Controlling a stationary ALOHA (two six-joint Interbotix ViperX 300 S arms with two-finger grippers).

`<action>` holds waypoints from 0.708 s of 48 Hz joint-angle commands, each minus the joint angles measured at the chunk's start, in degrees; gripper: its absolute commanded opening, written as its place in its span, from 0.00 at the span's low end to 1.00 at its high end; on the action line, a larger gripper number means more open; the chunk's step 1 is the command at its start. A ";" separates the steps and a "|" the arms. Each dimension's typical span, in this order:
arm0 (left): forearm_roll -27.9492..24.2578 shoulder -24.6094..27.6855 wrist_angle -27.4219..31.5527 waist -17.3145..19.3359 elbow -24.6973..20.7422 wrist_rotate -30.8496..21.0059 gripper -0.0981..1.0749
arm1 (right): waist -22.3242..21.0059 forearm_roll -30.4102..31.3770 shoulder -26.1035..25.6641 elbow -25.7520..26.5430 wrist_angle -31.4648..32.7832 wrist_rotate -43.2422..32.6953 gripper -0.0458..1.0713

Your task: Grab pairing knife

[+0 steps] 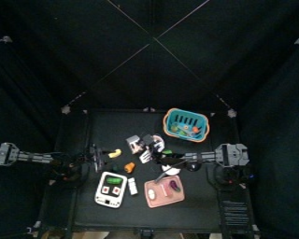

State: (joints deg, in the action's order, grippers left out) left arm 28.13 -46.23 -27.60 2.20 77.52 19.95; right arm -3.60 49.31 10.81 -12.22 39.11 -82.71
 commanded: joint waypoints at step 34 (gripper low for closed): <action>-0.26 0.00 -0.18 0.18 -0.44 0.09 0.76 | 0.09 0.26 0.09 3.96 4.31 0.09 0.54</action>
State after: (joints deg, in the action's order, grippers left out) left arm 28.04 -46.23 -27.60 2.29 77.70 19.95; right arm -3.43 49.39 11.95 -9.76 43.42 -82.71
